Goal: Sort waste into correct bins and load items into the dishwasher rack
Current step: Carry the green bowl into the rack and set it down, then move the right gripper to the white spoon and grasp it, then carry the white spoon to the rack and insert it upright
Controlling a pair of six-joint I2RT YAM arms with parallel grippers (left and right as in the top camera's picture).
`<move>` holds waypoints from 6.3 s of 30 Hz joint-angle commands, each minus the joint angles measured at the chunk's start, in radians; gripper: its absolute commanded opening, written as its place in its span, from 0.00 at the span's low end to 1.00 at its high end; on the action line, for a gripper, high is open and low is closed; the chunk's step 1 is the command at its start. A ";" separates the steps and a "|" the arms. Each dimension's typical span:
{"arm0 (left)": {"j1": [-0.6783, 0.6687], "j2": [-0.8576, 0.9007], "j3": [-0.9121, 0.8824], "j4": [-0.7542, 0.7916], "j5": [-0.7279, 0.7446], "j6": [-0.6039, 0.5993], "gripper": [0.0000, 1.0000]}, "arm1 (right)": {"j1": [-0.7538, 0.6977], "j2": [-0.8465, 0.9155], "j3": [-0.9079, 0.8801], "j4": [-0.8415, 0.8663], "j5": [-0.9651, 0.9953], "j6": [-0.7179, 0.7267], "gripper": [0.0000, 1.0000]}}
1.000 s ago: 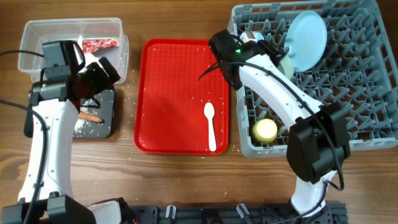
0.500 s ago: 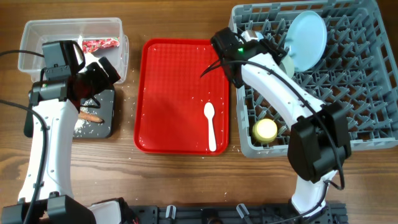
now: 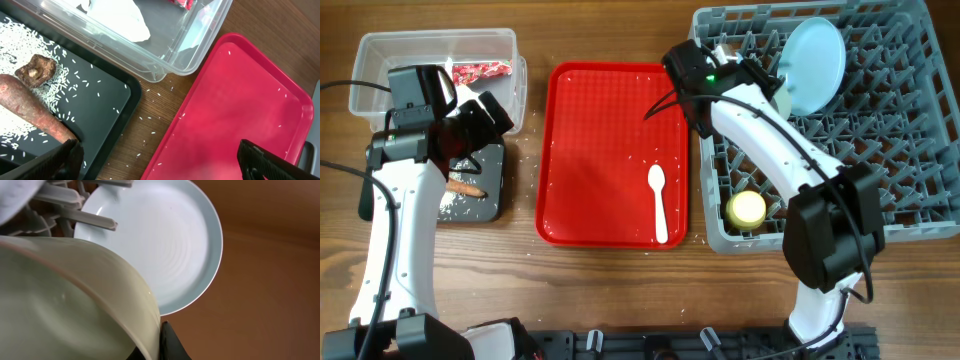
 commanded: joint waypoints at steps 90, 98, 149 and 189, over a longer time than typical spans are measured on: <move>0.005 -0.004 0.007 0.002 -0.003 0.006 1.00 | 0.162 0.004 -0.310 0.159 -1.184 0.375 0.46; 0.005 -0.004 0.007 0.002 -0.003 0.006 1.00 | 0.162 0.004 -0.310 0.187 -1.176 0.343 0.46; 0.005 -0.004 0.007 0.002 -0.003 0.006 1.00 | -0.061 -0.179 0.282 -0.230 -1.209 0.483 0.04; 0.005 -0.003 0.007 0.002 -0.003 0.006 1.00 | -0.439 -0.329 0.104 -0.200 -1.250 0.342 0.67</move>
